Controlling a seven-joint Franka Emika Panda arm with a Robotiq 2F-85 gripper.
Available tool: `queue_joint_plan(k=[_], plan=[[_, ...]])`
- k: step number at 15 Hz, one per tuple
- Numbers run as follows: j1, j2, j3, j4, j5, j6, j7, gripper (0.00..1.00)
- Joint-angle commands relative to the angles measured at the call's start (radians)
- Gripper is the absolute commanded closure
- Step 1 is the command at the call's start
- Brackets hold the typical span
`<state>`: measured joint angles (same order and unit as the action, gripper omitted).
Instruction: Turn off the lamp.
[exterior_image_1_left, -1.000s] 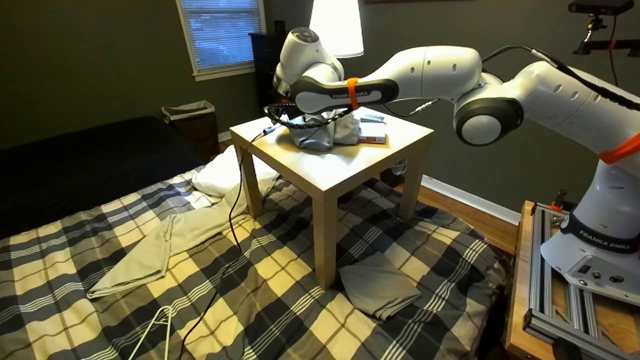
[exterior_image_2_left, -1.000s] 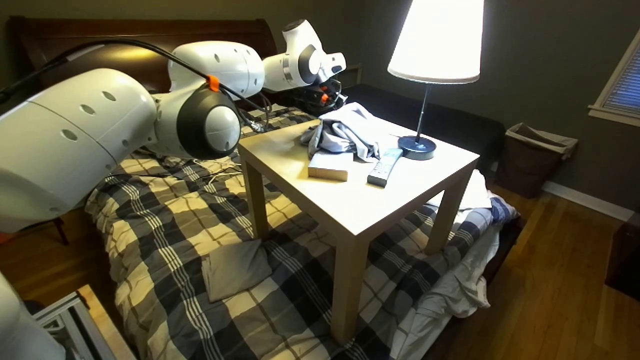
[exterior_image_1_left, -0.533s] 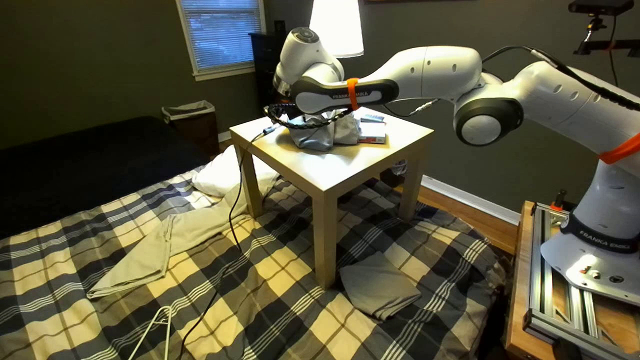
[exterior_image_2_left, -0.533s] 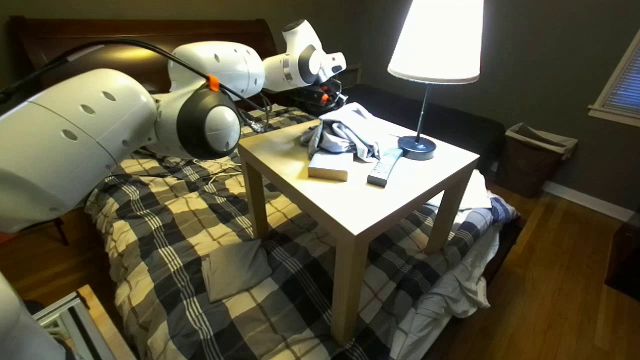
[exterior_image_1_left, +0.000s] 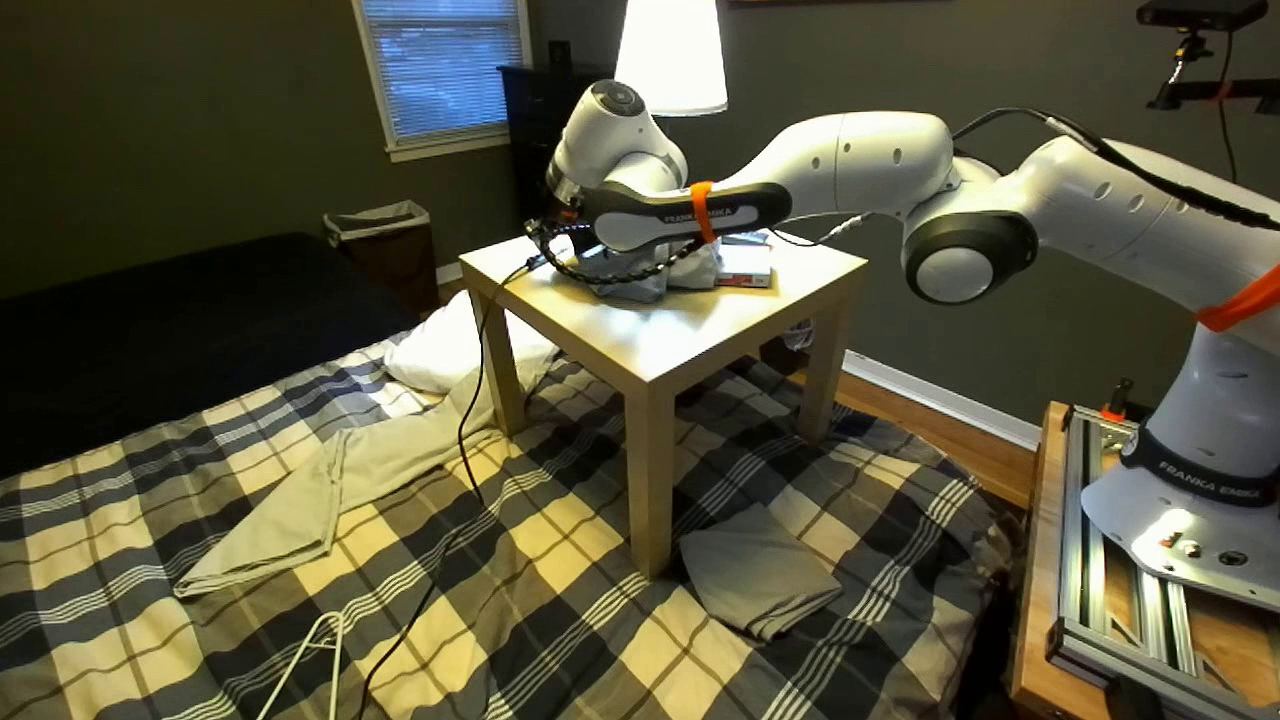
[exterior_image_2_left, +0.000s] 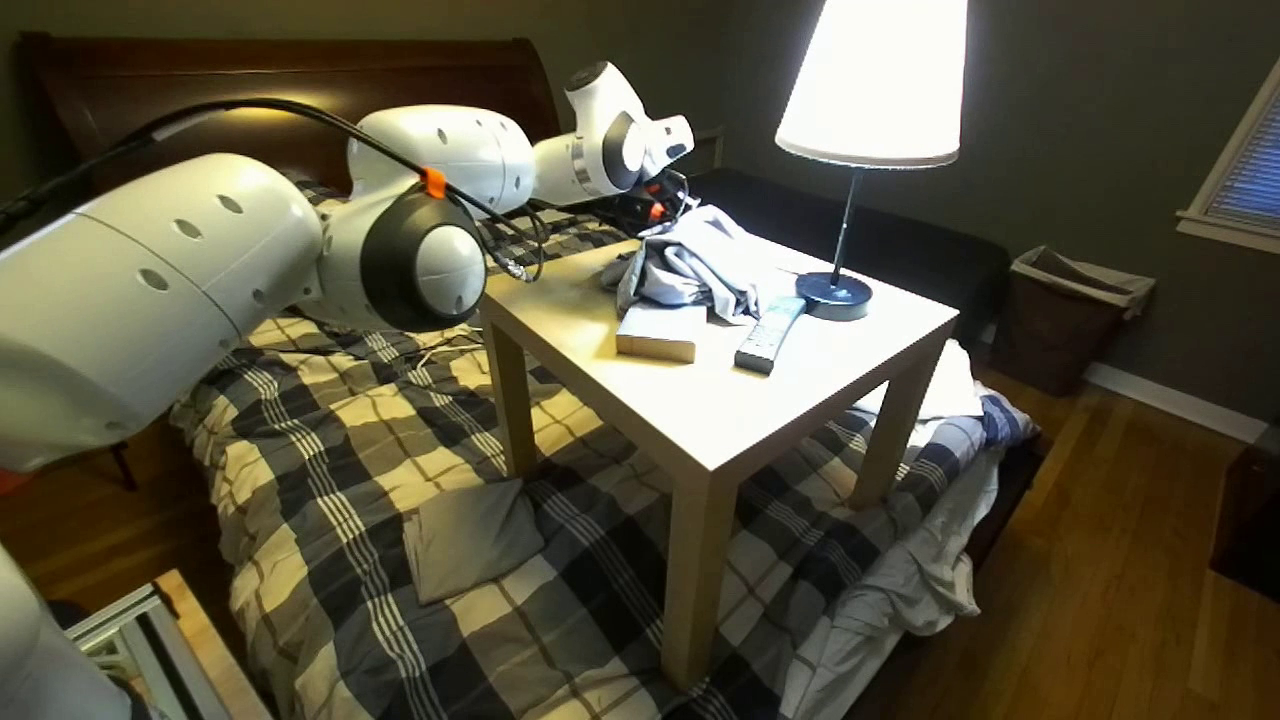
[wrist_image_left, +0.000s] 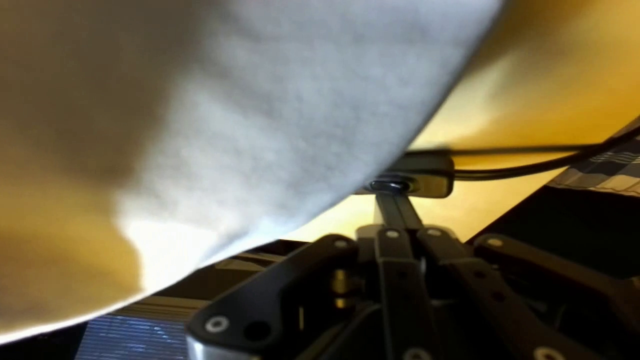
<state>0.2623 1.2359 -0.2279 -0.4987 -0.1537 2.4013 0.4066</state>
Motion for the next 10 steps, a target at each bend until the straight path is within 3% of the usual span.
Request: queue_joint_plan(k=[1, 10], plan=[[0.001, 0.042, -0.026, 0.023, -0.014, 0.074, 0.028, 1.0], [0.006, 0.039, -0.033, 0.008, -0.006, 0.076, 0.028, 1.0]])
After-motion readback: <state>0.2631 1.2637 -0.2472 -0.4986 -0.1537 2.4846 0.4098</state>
